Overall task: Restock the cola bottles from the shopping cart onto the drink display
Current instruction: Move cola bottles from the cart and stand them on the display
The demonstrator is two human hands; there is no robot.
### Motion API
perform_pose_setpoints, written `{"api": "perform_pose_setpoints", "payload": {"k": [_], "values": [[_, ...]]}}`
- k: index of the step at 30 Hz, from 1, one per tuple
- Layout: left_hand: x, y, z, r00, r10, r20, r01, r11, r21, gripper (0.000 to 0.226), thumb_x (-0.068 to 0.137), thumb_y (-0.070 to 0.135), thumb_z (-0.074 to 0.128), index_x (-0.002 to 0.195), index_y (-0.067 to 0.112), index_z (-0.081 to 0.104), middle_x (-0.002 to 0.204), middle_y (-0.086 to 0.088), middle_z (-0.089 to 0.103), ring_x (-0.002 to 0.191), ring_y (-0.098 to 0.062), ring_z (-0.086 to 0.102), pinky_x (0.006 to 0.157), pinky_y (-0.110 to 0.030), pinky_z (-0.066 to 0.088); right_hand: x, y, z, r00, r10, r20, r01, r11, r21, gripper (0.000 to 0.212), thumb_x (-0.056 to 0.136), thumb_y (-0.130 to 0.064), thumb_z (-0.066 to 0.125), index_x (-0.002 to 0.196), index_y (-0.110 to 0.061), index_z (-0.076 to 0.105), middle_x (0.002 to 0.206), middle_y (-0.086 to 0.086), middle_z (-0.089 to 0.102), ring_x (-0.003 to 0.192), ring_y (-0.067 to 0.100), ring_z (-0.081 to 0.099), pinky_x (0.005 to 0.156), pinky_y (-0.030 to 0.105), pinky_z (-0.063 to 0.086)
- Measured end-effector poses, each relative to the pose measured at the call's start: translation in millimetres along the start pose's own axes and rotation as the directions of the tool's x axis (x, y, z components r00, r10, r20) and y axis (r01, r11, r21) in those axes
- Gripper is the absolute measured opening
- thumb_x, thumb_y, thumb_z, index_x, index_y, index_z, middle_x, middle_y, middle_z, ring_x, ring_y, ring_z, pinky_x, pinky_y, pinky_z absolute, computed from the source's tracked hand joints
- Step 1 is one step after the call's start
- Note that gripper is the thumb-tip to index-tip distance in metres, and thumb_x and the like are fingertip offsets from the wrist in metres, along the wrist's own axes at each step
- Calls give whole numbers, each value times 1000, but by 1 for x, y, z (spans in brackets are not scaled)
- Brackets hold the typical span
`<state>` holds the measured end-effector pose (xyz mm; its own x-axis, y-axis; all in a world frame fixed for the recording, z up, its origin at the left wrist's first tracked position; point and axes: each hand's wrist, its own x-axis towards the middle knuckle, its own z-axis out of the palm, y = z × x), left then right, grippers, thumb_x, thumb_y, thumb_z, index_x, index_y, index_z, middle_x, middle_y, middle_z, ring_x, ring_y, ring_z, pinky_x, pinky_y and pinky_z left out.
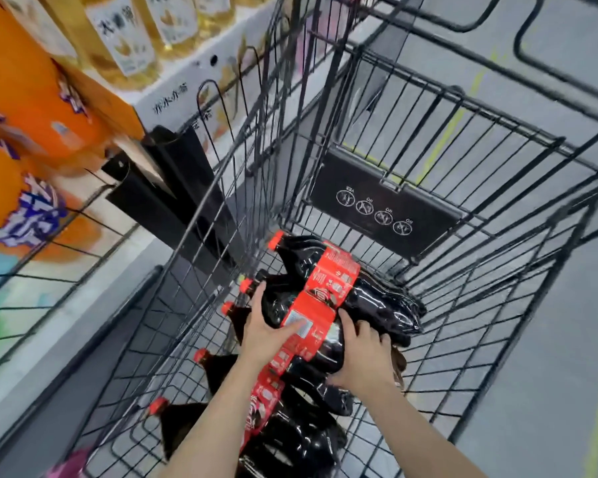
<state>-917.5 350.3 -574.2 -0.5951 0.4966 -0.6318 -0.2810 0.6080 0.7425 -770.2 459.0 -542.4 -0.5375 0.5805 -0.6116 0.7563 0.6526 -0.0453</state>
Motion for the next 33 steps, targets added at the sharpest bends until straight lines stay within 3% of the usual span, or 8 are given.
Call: {"api": "perform_pose_setpoints", "payload": {"k": [4, 6, 9, 13, 15, 22, 28, 33], "values": [[-6, 4, 0, 999, -23, -24, 23, 1000, -1, 109, 46, 60, 84, 134, 58, 19, 139, 3, 43, 128, -20, 41, 105, -44, 37, -3, 4, -3, 1000, -16, -24, 16, 1000, 13, 117, 60, -56, 75, 147, -27, 2, 136, 5, 37, 126, 25, 40, 107, 46, 29], [-14, 10, -3, 999, -23, -34, 22, 999, -29, 105, 48, 55, 86, 132, 56, 23, 130, 5, 50, 121, -16, 47, 102, -39, 40, -11, 3, -8, 999, -27, -19, 27, 999, 36, 116, 60, -55, 75, 147, -27, 3, 136, 4, 38, 126, 24, 40, 106, 45, 30], [-31, 23, -14, 998, 13, -59, -15, 999, -41, 107, 40, 59, 86, 129, 59, 26, 128, 3, 48, 119, -17, 48, 103, -40, 41, -30, -4, -21, 999, -37, -38, 39, 996, 75, 116, 58, -57, 74, 147, -29, 5, 134, 2, 38, 125, 24, 40, 106, 45, 32], [-66, 55, -31, 986, 155, -66, -157, 987, -27, 101, 51, 42, 90, 131, 48, 29, 119, 15, 50, 120, -12, 46, 97, -28, 38, -70, -14, -47, 991, -39, -128, 55, 991, 126, 118, 56, -60, 75, 147, -30, 6, 131, 0, 40, 123, 23, 42, 104, 43, 33], [-87, 72, -42, 963, 259, -76, -257, 966, 24, 103, 51, 43, 90, 134, 47, 28, 125, 9, 48, 122, -14, 44, 102, -33, 37, -93, -17, -59, 980, -36, -196, 69, 984, 165, 119, 54, -61, 74, 147, -30, 7, 129, 0, 40, 121, 21, 41, 103, 42, 33], [-156, 123, -76, 831, 548, -97, -539, 836, 105, 99, 53, 34, 90, 135, 38, 34, 124, 4, 36, 108, -5, 39, 96, -23, 31, -162, -31, -95, 914, -30, -405, 135, 963, 234, 118, 54, -63, 72, 147, -29, 9, 125, -3, 39, 119, 18, 40, 100, 42, 31], [-211, 136, -90, 734, 661, -156, -654, 750, 102, 100, 52, 36, 91, 134, 37, 34, 132, 5, 36, 115, -5, 38, 97, -25, 32, -206, -36, -106, 848, -89, -522, 264, 925, 272, 117, 48, -64, 69, 145, -36, 11, 117, -8, 40, 113, 15, 43, 101, 40, 36], [-267, 113, -92, 700, 676, -230, -677, 731, 85, 100, 49, 40, 91, 130, 43, 33, 136, 3, 36, 119, -10, 41, 101, -30, 35, -246, -34, -92, 802, -184, -568, 370, 900, 230, 116, 48, -63, 71, 145, -33, 16, 118, -4, 44, 110, 17, 45, 89, 32, 43]]}}
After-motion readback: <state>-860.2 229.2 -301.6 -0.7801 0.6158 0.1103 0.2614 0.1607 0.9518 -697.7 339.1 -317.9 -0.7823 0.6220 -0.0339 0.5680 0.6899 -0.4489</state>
